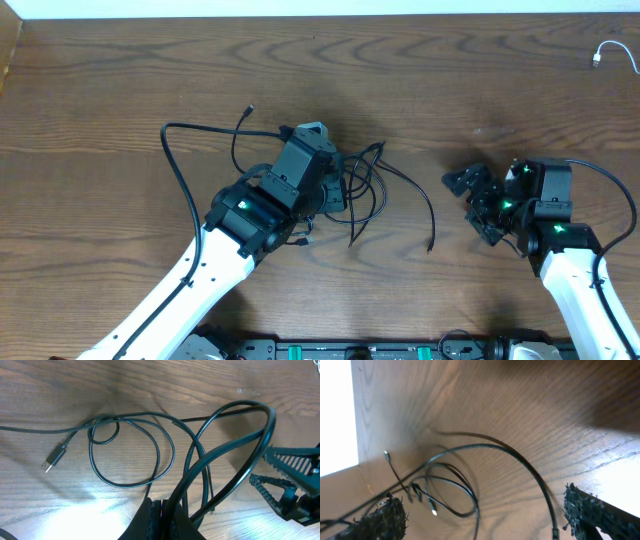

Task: Untangle cables
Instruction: 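Reach the right gripper left toward the cables under the left gripper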

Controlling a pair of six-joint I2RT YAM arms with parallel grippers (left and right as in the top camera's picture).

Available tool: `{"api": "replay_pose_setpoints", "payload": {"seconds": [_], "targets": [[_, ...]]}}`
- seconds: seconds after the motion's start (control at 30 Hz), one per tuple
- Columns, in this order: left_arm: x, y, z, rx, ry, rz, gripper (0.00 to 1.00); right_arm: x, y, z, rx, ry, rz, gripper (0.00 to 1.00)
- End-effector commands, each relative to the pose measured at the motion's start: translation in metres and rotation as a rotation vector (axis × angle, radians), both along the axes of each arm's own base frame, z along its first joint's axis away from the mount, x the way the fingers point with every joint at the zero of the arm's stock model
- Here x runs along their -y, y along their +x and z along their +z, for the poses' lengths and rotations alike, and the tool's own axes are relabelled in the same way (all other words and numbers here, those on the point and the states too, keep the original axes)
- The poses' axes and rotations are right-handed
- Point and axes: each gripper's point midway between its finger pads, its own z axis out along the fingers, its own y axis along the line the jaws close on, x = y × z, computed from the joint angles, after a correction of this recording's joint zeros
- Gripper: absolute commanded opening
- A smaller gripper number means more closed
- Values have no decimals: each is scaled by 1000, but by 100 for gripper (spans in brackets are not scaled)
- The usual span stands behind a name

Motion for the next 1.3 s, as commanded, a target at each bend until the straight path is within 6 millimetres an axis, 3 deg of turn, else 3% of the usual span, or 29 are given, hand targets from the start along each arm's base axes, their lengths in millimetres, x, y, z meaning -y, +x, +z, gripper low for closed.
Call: {"api": "replay_pose_setpoints", "payload": {"seconds": [0.0, 0.13, 0.3, 0.47, 0.53, 0.73, 0.83, 1.27], "targets": [[1, 2, 3, 1, -12, 12, 8, -11, -4, 8, 75, -15, 156, 99], [4, 6, 7, 30, -18, -5, 8, -46, -19, 24, 161, 90, 379, 97], [21, 10, 22, 137, -29, -166, 8, -70, -41, 20, 95, 138, 461, 94], [22, 9, 23, 233, 65, -323, 8, -108, -51, 48, 207, 270, 634, 91], [19, 7, 19, 250, 116, -376, 8, -117, -47, 61, 283, 295, 678, 84], [17, 5, 16, 251, 140, -406, 8, -122, -32, 80, 360, 327, 653, 84], [17, 5, 16, 241, 129, -389, 8, -123, -34, 83, 356, 350, 658, 84], [17, 5, 15, 163, 48, -261, 8, -125, -30, 66, 281, 279, 582, 77]]}}
